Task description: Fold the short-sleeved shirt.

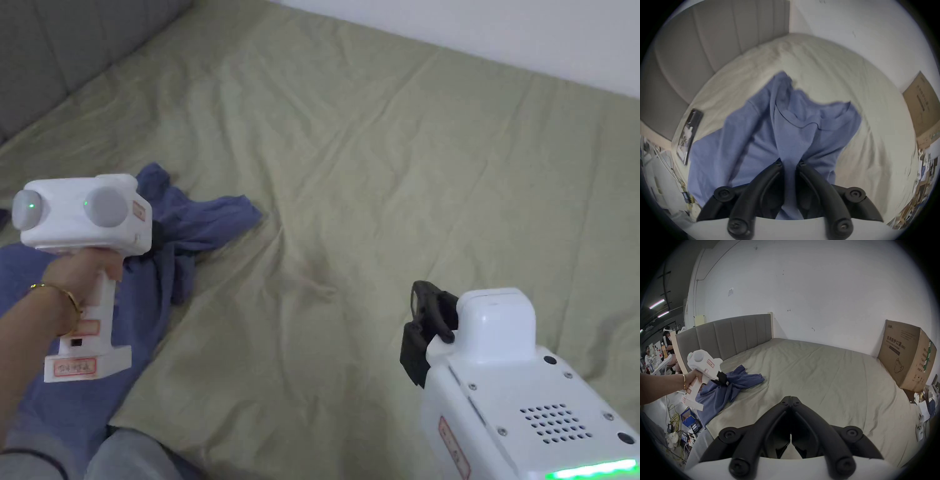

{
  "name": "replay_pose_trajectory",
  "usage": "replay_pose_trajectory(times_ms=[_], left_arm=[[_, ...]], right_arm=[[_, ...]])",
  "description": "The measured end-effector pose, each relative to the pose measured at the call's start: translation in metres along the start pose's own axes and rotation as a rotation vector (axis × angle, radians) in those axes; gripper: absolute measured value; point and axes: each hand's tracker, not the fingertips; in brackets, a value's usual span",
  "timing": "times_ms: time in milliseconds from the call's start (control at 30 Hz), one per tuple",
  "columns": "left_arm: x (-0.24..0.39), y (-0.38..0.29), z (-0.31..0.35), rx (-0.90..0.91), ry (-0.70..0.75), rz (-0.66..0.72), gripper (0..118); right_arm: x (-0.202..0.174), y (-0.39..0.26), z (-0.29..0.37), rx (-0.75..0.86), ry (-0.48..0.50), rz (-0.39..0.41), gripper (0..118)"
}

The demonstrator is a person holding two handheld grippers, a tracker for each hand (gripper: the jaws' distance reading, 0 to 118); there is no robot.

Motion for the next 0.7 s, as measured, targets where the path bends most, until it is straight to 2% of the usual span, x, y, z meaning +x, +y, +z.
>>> replay_pose_trajectory(times_ms=[167, 233, 400, 600, 700], left_arm=[[-0.002, -0.02, 0.088, 0.188, -0.037, 0.062, 8], [-0.011, -0.031, 0.142, 0.277, -0.07, 0.082, 8], [-0.018, -0.04, 0.232, 0.477, -0.126, 0.068, 8], [0.027, -0.002, 0.363, 0.767, -0.255, -0.073, 8], [0.061, 0.019, 0.413, 0.88, -0.355, -0.111, 8]], right_arm=[[0.006, -0.001, 0.035, 0.049, -0.021, 0.011, 0], [0.009, -0.002, 0.049, 0.065, -0.028, 0.001, 0], [0.012, -0.005, 0.087, 0.107, -0.06, 0.004, 0], [0.019, -0.008, 0.118, 0.146, -0.122, -0.012, 0], [0.026, -0.008, 0.131, 0.173, -0.163, -0.053, 0]])
